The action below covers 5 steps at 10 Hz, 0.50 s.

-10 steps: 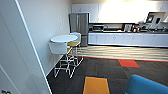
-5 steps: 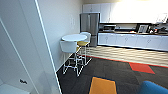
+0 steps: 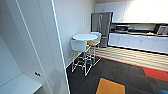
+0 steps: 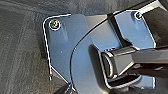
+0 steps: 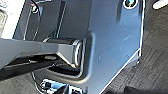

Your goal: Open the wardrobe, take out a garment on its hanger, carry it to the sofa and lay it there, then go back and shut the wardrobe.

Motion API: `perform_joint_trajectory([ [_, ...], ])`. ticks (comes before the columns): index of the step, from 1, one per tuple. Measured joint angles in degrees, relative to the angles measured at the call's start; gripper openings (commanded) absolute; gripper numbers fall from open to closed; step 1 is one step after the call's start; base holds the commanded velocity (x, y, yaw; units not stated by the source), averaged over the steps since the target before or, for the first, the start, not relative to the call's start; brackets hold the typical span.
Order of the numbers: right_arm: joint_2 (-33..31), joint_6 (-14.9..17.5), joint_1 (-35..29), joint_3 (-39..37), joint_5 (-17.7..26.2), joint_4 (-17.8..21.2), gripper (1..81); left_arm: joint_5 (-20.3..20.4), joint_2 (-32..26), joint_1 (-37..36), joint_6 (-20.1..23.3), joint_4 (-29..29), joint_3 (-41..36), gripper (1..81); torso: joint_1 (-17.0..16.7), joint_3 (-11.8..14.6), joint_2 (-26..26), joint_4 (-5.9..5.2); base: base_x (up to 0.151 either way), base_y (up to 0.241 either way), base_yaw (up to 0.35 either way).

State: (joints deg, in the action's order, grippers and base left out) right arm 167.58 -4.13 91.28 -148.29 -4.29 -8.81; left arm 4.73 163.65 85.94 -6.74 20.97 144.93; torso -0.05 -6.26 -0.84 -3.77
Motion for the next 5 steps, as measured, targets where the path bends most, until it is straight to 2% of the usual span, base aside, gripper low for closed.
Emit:
perform_joint_trajectory([
  [5, 0.20, 0.02, -0.49, 0.02, -0.13, 0.00, 81.1, -0.10, 0.60, -0.04, -0.17, -0.46, 0.07, 81.1, 0.00, 0.00, 0.00, 0.00, 0.000, 0.000, 0.305],
])
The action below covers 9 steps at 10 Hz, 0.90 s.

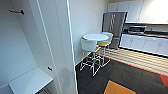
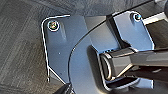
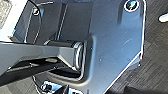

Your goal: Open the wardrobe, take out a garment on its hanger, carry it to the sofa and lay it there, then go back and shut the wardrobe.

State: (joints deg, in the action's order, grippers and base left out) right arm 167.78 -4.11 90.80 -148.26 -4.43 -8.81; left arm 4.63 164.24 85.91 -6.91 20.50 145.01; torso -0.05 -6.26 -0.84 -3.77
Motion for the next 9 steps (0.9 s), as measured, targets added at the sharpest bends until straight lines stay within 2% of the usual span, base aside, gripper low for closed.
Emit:
perform_joint_trajectory([
  [4, 0.77, 0.00, -0.04, 0.07, -0.95, -0.05, 81.1, -0.15, 2.22, 0.22, -0.02, -0.26, 2.49, 81.1, 0.00, 0.00, 0.00, 0.00, 0.000, 0.000, 0.305],
  [9, 1.18, 0.17, -0.02, 0.16, -1.11, -0.09, 81.1, -0.17, 2.24, 0.34, -0.02, -1.02, 2.82, 81.1, 0.00, 0.00, 0.00, 0.00, 0.000, 0.000, 0.305],
])
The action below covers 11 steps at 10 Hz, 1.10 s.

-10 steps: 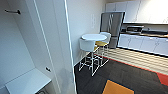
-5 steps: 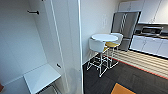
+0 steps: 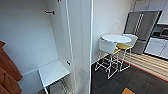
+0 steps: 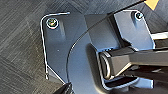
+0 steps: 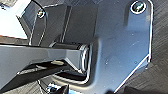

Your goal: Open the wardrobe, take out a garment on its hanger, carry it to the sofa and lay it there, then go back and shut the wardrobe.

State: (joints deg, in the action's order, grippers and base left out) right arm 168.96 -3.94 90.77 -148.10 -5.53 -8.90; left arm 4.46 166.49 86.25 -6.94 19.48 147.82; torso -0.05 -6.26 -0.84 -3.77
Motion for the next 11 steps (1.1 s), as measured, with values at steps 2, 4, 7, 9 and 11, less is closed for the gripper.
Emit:
perform_joint_trajectory([
  [2, 0.15, 0.04, -0.30, 0.00, 0.16, -0.07, 81.1, -0.06, 0.38, 0.13, 0.00, -0.09, 0.02, 81.1, 0.00, 0.00, 0.00, 0.00, 0.000, 0.000, 0.305],
  [4, 0.88, 0.04, -0.30, 0.00, 0.16, 0.02, 81.1, -0.02, 0.60, 0.22, 0.00, -0.41, 0.02, 81.1, 0.00, 0.00, 0.00, 0.00, 0.000, 0.000, 0.306],
  [7, 0.89, -0.17, -0.32, -0.11, 0.85, 0.02, 81.1, 0.07, -0.02, 0.38, 0.00, -0.63, 0.02, 81.1, 0.00, 0.00, 0.00, 0.00, 0.000, 0.000, 0.306],
  [9, 0.61, -0.17, -0.26, -0.16, 0.96, 0.00, 81.1, 0.09, -0.30, 0.49, 0.00, -0.66, 0.06, 81.1, 0.00, 0.00, 0.00, 0.00, 0.000, 0.000, 0.307],
  [11, 0.41, -0.02, -0.17, -0.20, 0.96, -0.05, 81.1, 0.20, -0.33, 0.79, 0.00, -0.66, 0.06, 81.1, 0.00, 0.00, 0.00, 0.00, 0.000, 0.000, 0.308],
])
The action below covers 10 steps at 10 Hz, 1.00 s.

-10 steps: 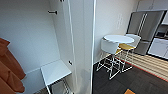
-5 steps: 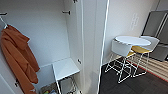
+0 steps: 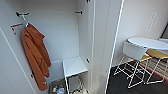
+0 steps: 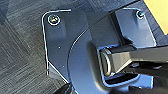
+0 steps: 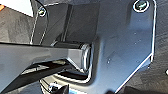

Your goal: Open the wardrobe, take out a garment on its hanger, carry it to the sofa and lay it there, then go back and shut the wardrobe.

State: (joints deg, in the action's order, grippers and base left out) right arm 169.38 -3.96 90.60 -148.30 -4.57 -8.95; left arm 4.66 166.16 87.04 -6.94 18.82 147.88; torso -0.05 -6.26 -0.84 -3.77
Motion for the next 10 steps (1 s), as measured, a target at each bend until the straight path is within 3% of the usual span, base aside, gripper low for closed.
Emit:
perform_joint_trajectory([
  [10, -0.83, 0.11, 0.66, -0.99, -0.09, -0.09, 81.1, 0.11, 0.41, 0.17, 0.00, -0.28, 0.00, 81.1, 0.00, 0.00, 0.00, 0.00, 0.000, 0.000, 0.316],
])
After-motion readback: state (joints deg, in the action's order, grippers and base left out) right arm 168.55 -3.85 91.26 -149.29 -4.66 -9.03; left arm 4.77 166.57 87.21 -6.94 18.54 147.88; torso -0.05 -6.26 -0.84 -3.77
